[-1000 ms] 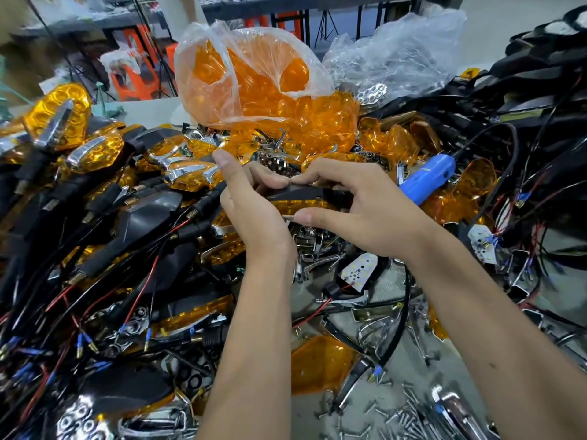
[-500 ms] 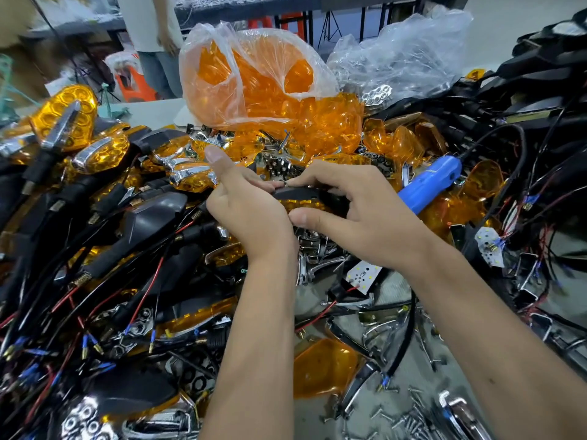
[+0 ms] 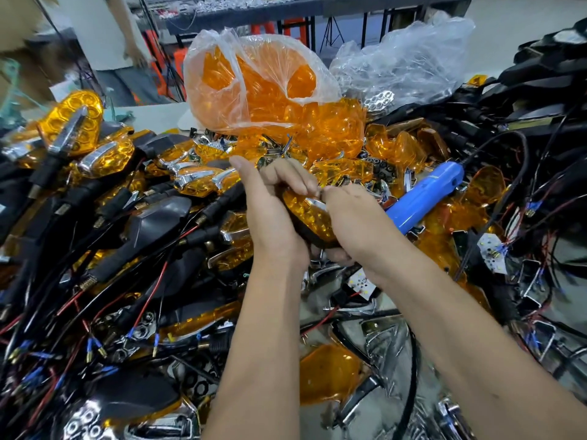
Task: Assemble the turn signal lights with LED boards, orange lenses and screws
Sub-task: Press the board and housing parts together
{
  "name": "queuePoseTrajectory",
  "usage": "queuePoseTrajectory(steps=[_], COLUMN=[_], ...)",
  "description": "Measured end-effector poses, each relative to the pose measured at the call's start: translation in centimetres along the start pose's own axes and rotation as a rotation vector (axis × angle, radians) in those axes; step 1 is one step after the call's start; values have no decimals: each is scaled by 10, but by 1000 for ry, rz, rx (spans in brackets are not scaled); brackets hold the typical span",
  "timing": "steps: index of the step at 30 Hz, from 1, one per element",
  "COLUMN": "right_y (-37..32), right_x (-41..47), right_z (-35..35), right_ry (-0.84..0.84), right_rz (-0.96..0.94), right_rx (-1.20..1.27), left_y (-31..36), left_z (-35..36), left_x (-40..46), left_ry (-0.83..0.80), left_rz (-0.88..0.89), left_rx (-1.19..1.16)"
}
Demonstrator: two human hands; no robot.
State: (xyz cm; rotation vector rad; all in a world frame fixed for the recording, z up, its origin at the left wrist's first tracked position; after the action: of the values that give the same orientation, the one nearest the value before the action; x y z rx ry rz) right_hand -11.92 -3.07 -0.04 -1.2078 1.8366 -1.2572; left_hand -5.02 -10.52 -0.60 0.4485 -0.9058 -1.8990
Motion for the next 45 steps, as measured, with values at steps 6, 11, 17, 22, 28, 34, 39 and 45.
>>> queuePoseTrajectory(steps=[6, 11, 17, 22, 28, 34, 39, 45], right_y=[22, 10, -12, -17, -20, -35, -41, -43], right_x=[-3, 4, -3, -6, -9, -14, -16, -18], right_z=[8, -3, -25, -36, -38, -38, -38, -31], right_ry=[-125, -95, -261, -147, -141, -137, -118, -96], right_rz=[222, 12, -428, -507, -519, -613, -670, -716], right_rx=[350, 206, -40, -126, -160, -408, -558, -605], left_y=[8, 9, 7, 1, 21, 28, 27, 34], left_z=[4, -8, -26, -27, -16, -12, -13, -14], left_x=[-5, -4, -3, -5, -19, -24, -20, -17], left_ry=[-11, 203, 582, 593, 507, 586, 607, 563], left_rz=[58, -17, -78, -88, 391, 451, 374, 347], left_rx=[89, 27, 167, 161, 338, 453, 642, 654])
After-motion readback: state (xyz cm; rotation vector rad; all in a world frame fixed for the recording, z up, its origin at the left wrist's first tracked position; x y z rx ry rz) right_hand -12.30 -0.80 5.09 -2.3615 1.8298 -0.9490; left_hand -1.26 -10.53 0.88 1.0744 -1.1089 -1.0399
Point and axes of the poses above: each hand's wrist, its own x-axis towards the middle knuckle, its own z-axis out of the palm, y = z × x, the point moved 6 cm from there along x, towards the middle knuckle, and after that the axes turned 7 degrees about -z, right-handed, at the moved point
